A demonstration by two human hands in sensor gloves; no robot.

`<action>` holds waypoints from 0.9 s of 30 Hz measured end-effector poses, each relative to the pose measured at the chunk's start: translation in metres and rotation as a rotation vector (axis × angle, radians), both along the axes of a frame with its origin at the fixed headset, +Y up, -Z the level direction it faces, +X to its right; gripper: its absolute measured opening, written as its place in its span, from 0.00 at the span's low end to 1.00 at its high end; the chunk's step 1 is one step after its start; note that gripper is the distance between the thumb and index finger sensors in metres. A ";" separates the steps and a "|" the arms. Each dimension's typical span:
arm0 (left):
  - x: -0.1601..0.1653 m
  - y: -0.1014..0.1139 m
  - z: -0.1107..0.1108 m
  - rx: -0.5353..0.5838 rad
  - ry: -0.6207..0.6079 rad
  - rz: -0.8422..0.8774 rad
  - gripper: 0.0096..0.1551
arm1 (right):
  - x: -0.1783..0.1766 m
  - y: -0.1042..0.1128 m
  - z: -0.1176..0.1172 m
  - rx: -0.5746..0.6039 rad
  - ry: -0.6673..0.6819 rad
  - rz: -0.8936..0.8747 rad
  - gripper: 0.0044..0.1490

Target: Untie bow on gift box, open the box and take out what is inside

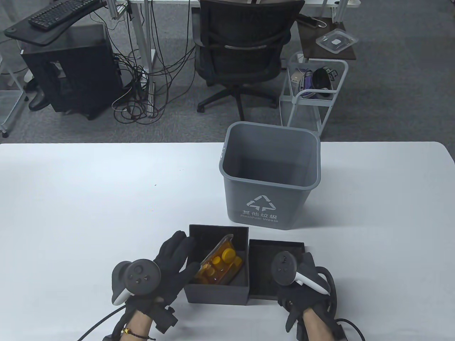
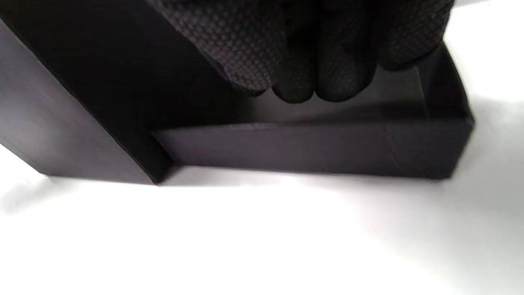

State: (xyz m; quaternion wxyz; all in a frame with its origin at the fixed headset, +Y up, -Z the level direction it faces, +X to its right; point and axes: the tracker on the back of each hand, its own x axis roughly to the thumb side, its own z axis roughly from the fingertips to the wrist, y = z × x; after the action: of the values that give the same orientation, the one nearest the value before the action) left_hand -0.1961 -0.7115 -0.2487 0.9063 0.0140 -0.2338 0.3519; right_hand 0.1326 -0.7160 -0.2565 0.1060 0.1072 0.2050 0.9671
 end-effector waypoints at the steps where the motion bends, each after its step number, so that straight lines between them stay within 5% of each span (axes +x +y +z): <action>1: 0.000 0.000 0.000 0.000 0.000 0.000 0.42 | -0.001 0.005 0.001 0.027 -0.002 -0.012 0.26; 5: 0.000 0.000 0.000 -0.003 -0.002 0.001 0.42 | -0.026 0.057 0.015 0.449 0.050 -0.143 0.27; 7: 0.000 0.000 0.000 -0.005 -0.003 0.002 0.42 | -0.046 0.074 0.018 0.571 0.093 -0.153 0.28; 13: 0.000 0.000 0.000 -0.008 -0.004 0.006 0.42 | -0.108 0.078 -0.001 0.437 0.292 -0.042 0.33; 22: 0.000 -0.001 -0.001 -0.013 -0.009 0.016 0.41 | -0.153 0.044 -0.029 0.177 0.320 0.186 0.36; 27: 0.000 0.000 -0.001 0.009 0.017 0.017 0.36 | -0.159 0.041 -0.030 0.231 0.317 0.220 0.24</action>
State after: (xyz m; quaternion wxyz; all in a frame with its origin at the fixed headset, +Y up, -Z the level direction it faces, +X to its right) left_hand -0.1963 -0.7120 -0.2496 0.9051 0.0230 -0.2278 0.3583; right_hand -0.0268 -0.6750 -0.2863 -0.0468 0.2460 0.1175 0.9610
